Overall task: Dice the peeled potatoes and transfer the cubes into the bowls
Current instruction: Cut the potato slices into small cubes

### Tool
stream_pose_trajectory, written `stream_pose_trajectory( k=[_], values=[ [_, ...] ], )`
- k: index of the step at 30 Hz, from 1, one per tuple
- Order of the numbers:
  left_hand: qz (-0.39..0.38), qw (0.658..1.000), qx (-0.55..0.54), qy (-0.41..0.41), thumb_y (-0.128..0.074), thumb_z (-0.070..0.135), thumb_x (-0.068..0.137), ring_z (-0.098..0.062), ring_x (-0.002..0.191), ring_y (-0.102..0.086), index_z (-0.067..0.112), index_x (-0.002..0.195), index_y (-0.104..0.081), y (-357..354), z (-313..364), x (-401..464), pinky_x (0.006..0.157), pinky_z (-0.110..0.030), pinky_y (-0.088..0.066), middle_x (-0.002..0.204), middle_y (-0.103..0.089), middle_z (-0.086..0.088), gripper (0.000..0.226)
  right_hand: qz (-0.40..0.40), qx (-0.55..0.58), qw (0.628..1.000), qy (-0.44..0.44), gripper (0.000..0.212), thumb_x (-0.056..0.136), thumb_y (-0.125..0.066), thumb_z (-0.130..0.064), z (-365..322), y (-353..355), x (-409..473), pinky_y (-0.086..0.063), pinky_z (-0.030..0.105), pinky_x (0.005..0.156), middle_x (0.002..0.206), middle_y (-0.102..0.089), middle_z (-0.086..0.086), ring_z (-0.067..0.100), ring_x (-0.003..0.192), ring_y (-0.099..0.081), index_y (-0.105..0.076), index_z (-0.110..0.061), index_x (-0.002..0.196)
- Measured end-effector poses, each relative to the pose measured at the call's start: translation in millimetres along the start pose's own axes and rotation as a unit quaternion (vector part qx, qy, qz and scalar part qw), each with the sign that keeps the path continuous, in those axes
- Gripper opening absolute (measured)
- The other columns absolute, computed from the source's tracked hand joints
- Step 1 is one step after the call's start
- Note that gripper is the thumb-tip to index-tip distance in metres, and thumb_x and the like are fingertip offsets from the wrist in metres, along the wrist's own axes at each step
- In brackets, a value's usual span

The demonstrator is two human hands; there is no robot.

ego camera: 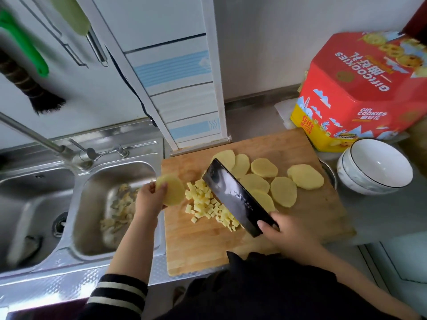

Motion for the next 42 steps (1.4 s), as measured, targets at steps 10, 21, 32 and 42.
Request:
stream_pose_trajectory(
  k=[10,21,32,42],
  values=[
    [-0.092,0.990,0.025,0.104,-0.077,0.019,0.083,-0.024,0.086,-0.061,0.002,0.096,-0.063,-13,-86,-54,0.066,-0.037,-0.057,0.095,-0.061,-0.013,0.026,0.009,-0.003,1.000,-0.009,0.034,0.096,-0.050,-0.044,-23,-2,21,-0.051,0.041,0.066,0.064,-0.058,0.000,0.019,0.064,-0.059,-0.057,-0.014,0.081],
    [-0.103,0.987,-0.031,0.121,-0.074,0.011,0.085,-0.018,0.075,-0.058,-0.005,0.098,-0.065,4,-109,-63,0.064,-0.025,-0.049,0.082,-0.062,-0.009,0.023,-0.054,-0.054,0.996,0.047,0.039,0.097,-0.048,-0.042,-48,-30,21,-0.042,0.043,0.058,0.059,-0.049,0.001,0.015,0.054,-0.046,-0.059,-0.005,0.104],
    [-0.193,0.926,-0.306,0.111,-0.046,0.002,0.093,-0.016,0.077,-0.070,-0.001,0.108,-0.057,15,-108,-72,0.066,-0.027,-0.058,0.087,-0.071,-0.008,0.019,-0.112,-0.099,0.988,0.042,0.036,0.098,-0.048,-0.038,-53,-46,22,-0.036,0.031,0.056,0.069,-0.055,0.003,0.015,0.057,-0.048,-0.056,-0.004,0.104],
    [-0.170,0.946,-0.248,0.123,-0.057,0.002,0.089,-0.018,0.076,-0.067,-0.001,0.100,-0.060,22,-117,-73,0.068,-0.025,-0.059,0.088,-0.067,-0.012,0.012,-0.186,-0.118,0.975,0.035,0.027,0.099,-0.046,-0.027,-65,-88,38,-0.033,0.033,0.060,0.085,-0.059,0.011,0.014,0.062,-0.041,-0.055,-0.003,0.111]
  ],
)
Point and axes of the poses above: each hand's wrist, its own x-axis towards the middle knuckle, its own y-axis out of the back of the hand, z = x × y, the point moved 8 cm from there along x, towards the middle knuckle
